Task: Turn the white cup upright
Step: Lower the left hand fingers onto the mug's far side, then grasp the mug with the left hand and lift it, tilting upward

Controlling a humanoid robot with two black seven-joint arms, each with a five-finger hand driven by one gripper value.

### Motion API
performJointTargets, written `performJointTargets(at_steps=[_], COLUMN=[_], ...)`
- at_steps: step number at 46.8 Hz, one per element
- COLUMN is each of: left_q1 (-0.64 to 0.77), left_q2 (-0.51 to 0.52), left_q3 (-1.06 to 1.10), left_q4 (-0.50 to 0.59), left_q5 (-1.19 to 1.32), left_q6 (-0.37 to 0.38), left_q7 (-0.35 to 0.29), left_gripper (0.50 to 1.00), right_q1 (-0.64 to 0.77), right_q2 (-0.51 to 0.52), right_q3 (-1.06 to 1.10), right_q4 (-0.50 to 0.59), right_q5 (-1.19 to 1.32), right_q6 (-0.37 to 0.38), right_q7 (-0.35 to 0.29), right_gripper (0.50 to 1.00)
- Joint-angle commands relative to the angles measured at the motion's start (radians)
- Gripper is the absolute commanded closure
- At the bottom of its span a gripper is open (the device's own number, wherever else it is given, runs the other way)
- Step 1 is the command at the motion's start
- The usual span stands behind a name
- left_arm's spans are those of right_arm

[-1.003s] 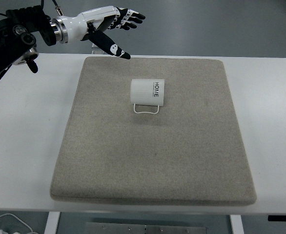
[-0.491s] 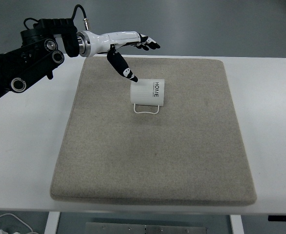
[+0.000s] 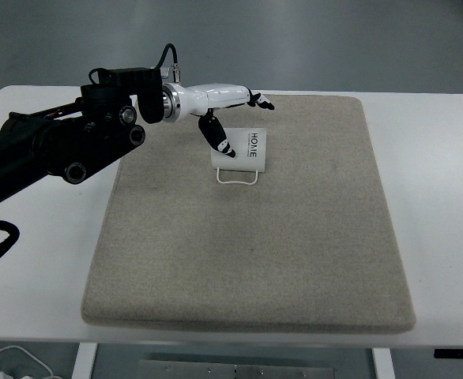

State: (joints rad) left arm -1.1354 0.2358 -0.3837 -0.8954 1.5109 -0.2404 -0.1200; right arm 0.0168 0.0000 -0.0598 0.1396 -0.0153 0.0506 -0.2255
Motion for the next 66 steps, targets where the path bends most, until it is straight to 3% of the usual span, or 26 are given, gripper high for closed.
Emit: performJointTargets(at_steps=[1,22,38,48,57,66], left_q1=[0.014,0.049,0.057,0.057,0.057,0.057], left_q2=[-0.009,-0.049,-0.055,-0.055,-0.055,-0.055], left_q3=[0.02,0.022,0.022,0.049,0.051,0.052], left_q4=[0.004,0.041,0.053,0.053,0.053,0.055], left_q5=[0.002,0.0,0.0,0.0,0.002,0.002], left_q6=[0.027,0.095,0.099,0.098,0.099,0.099], left_q7=[0.003,0.049,0.053,0.053,0.053,0.053], left_gripper=[0.508,0.508,0.529,0.66,0.69,0.962], right_q1=[0.0,0.0,0.0,0.0,0.0,0.0], right_q2=[0.0,0.0,0.0,0.0,0.0,0.0], right_q3=[0.0,0.0,0.0,0.0,0.0,0.0], right_q4=[0.0,0.0,0.0,0.0,0.0,0.0], right_q5=[0.0,0.0,0.0,0.0,0.0,0.0], right_q6=[0.0,0.0,0.0,0.0,0.0,0.0], right_q7=[0.0,0.0,0.0,0.0,0.0,0.0], right_gripper=[0.57,0.57,0.57,0.57,0.57,0.57])
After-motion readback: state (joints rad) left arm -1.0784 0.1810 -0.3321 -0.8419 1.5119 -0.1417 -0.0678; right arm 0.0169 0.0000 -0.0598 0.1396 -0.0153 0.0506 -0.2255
